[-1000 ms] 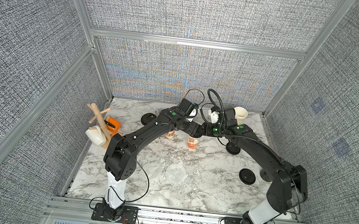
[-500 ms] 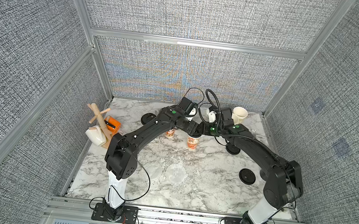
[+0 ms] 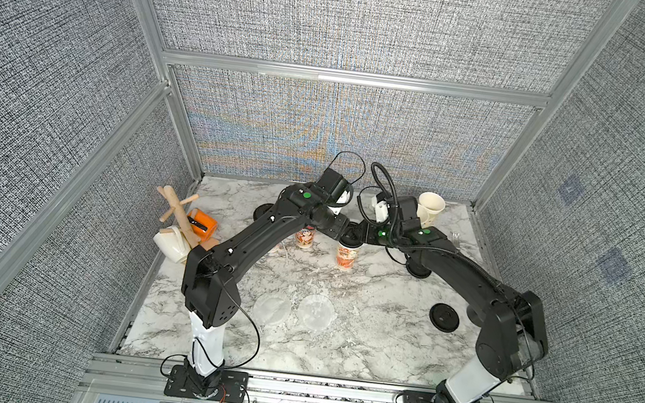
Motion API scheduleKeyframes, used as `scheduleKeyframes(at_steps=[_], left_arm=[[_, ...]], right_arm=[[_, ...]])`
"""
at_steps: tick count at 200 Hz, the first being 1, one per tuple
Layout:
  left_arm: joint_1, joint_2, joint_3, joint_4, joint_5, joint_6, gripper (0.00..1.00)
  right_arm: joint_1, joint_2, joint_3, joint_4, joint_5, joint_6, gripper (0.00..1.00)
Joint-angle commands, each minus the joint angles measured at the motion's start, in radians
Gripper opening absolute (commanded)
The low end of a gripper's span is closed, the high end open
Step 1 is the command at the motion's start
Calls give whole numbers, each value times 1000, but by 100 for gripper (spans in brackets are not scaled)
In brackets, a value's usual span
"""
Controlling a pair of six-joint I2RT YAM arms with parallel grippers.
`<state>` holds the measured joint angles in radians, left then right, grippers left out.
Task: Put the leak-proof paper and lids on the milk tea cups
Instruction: Secure the cup lid on the cup.
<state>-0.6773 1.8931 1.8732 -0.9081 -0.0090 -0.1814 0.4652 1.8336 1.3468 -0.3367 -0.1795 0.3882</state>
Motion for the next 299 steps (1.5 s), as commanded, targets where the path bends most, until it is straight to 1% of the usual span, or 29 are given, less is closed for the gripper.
scheduleKeyframes(at_steps=[1, 30, 80, 124, 143, 164, 168, 183, 204, 221, 244, 265, 284, 299], left_arm=[[4, 17, -2, -19, -83, -70, 52], [4, 48, 15, -3, -79, -98, 51], [4, 53, 18, 34, -63, -115, 51], [5, 77, 25, 37, -9, -123, 50], [7, 92, 26, 40, 3, -128, 44], [7, 92, 27, 40, 14, -133, 41], [7, 117, 28, 40, 16, -134, 40], [7, 128, 32, 29, 31, -139, 38], [8, 148, 50, -11, 54, -149, 30], [7, 159, 34, -22, 73, -157, 23], [7, 156, -45, 10, 86, -175, 20], [8, 152, -113, 42, 74, -178, 20], [8, 171, -108, 44, 70, -166, 20], [8, 197, -71, 42, 71, -148, 20]], right_arm=[[1, 12, -15, -146, 54, -26, 47], [4, 8, -25, -140, 50, -29, 46], [4, 10, -36, -135, 48, -32, 45], [3, 19, -34, -133, 44, -35, 45], [4, 20, -34, -132, 43, -38, 44], [4, 20, -34, -134, 42, -43, 44], [5, 20, -35, -134, 42, -43, 44], [5, 22, -35, -138, 40, -48, 43], [6, 21, -37, -143, 40, -52, 43], [6, 18, -41, -146, 40, -53, 43], [10, 14, -52, -145, 40, -49, 43], [16, 6, -65, -147, 43, -44, 42], [24, -9, -85, -146, 44, -32, 42], [33, -26, -106, -142, 46, -17, 42]])
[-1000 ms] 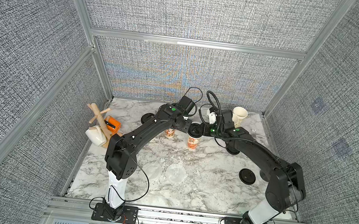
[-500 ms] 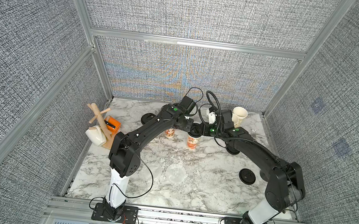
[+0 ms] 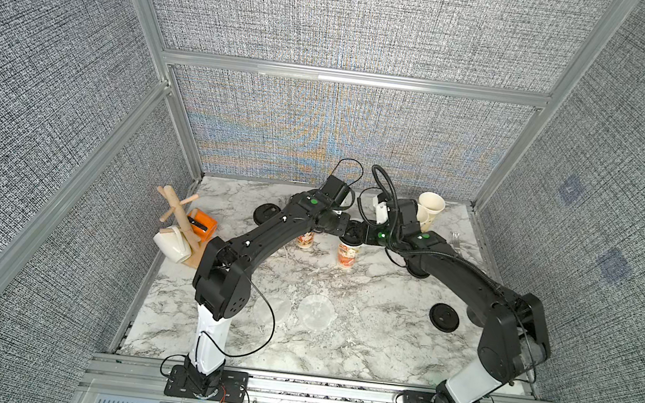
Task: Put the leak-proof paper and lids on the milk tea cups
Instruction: Secure the cup lid on the cup.
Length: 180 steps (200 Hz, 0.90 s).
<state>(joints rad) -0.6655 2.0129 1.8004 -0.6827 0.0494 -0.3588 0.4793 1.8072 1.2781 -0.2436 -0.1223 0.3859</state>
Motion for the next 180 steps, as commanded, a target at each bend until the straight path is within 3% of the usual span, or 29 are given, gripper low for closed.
scheduleKeyframes(at_steps=[1, 42, 83, 125, 180], left_arm=[[-3, 79, 6, -184, 12, 31, 20], [-3, 161, 159, -242, -10, 77, 20], [-2, 194, 223, -257, -11, 98, 20], [-2, 181, 277, -254, -3, 101, 54], [3, 168, 432, -251, -49, 140, 60]], right_arm=[[19, -1, -39, -235, -11, -14, 42], [36, -41, -84, -220, -10, 29, 42], [37, -52, -104, -197, 8, 90, 41], [33, -49, -144, -155, 56, 187, 41], [32, -49, -195, -91, 65, 295, 40]])
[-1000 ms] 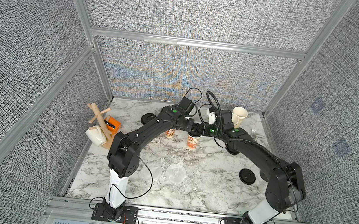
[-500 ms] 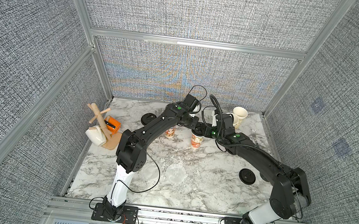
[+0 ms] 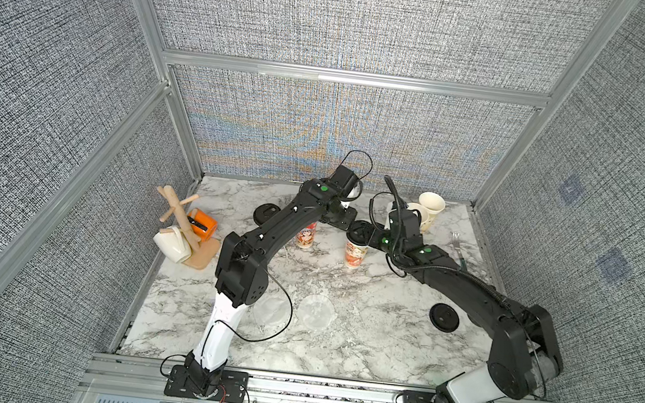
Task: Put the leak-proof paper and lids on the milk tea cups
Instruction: Secure the cup lid on the cup.
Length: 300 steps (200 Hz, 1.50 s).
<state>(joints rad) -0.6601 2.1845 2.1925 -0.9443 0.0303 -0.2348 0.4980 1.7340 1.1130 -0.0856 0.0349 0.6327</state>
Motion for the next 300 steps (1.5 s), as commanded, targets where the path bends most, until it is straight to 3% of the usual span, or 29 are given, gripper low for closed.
scheduleKeyframes(at_steps=[1, 46, 69, 104, 133, 158, 213, 300], left_arm=[[-3, -4, 41, 12, -30, 17, 60], [-1, -92, 43, 62, -100, 32, 61], [-1, -156, -9, 43, -74, 2, 61], [-1, -266, -226, 64, 56, -131, 56], [-1, -346, -464, 235, 159, -259, 53], [-3, -378, -555, 342, 184, -329, 51], [-6, -381, -611, 449, 217, -386, 49], [-6, -323, -601, 436, 190, -373, 47]], right_arm=[[13, 25, -31, -248, -92, 50, 40], [13, 27, -30, -242, -87, 75, 40], [13, 25, -24, -250, -79, 79, 40], [7, 18, -12, -273, -57, 78, 40], [1, 12, -8, -282, -47, 73, 39], [-2, 9, -11, -283, -47, 70, 39], [-3, 9, -25, -270, -56, 71, 39], [-2, 5, -44, -260, -62, 66, 38]])
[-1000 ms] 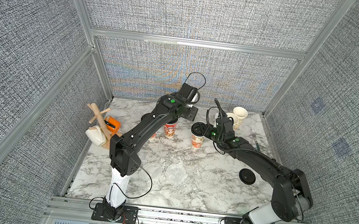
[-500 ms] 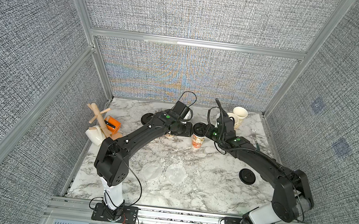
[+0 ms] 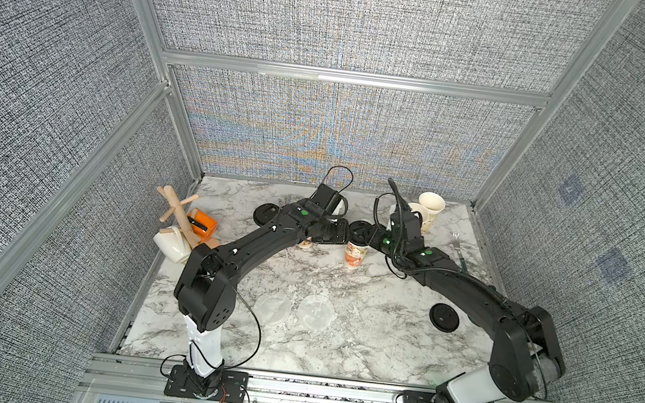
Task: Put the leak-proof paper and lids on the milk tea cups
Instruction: Secure the cup lid on the cup.
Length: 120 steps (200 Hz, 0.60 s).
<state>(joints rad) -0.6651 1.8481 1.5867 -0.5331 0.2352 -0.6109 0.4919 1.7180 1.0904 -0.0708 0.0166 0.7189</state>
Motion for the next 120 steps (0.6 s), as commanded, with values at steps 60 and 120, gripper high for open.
scheduleKeyframes(at_steps=[60, 120], left_arm=[[1, 45, 9, 7, -66, 21, 44], [4, 81, -52, -22, -139, 25, 39]], right_arm=[[5, 15, -39, -274, -47, -27, 38], [4, 3, -70, -275, -45, -30, 38]])
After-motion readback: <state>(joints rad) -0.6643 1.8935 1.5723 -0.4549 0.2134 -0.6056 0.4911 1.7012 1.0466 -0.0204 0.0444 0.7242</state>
